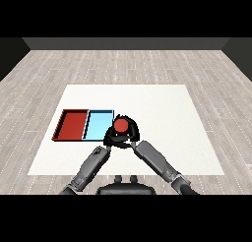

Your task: Pick the red can and put it in the red box

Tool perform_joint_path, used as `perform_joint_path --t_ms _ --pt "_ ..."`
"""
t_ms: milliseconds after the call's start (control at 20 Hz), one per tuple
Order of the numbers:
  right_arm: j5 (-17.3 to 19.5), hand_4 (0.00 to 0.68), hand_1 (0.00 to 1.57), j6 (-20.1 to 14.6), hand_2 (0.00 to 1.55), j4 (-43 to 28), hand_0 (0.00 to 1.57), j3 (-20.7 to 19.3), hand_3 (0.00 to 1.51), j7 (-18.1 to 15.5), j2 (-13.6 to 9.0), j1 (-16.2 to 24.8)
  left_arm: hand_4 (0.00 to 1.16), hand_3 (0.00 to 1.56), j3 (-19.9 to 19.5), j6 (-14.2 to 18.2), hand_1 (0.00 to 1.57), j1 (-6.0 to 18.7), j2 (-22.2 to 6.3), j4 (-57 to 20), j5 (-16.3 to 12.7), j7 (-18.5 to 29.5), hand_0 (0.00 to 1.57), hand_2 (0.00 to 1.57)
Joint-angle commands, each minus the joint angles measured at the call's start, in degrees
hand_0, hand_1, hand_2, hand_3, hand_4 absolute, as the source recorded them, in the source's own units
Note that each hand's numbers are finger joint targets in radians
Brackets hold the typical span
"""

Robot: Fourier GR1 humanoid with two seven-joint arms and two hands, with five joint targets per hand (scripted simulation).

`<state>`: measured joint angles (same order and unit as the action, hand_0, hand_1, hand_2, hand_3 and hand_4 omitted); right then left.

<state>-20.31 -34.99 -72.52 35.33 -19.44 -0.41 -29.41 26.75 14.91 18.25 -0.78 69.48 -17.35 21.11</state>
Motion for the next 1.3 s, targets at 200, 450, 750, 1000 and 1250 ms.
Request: perform_joint_path --t_ms 200,450,750,1000,1250 --pt "-0.69 0.630 1.47 0.27 1.45 1.29 1.47 1.10 1.37 -1.76 0.39 0.39 0.43 0.00 -1.66 3.88 0.00 7.00 0.74 -7.88 0.59 -0.26 0.00 0.00" --pt "-5.23 0.632 1.48 -1.51 1.45 3.28 1.48 4.27 1.37 -1.41 0.39 -4.17 0.99 1.49 1.50 14.70 1.57 2.84 0.75 -4.03 -3.77 -1.65 1.57 1.56" --pt "-2.79 0.606 1.54 -0.97 1.46 -0.03 1.54 2.78 1.38 -1.33 0.37 -0.89 0.91 1.41 4.28 21.38 1.55 4.65 0.72 -2.23 0.19 -7.37 1.55 1.51" --pt "-2.15 0.618 1.43 0.26 1.44 -3.16 1.43 1.55 1.38 2.03 -0.28 -0.83 0.96 1.41 0.59 21.67 1.57 4.23 -1.32 2.13 -0.07 -6.24 1.57 1.52" --pt "-11.91 0.123 1.32 -5.54 1.32 0.24 1.32 8.05 1.25 -5.09 0.37 -3.28 1.08 1.44 3.64 24.11 1.57 2.70 0.72 -0.75 1.01 -2.13 1.57 1.53"
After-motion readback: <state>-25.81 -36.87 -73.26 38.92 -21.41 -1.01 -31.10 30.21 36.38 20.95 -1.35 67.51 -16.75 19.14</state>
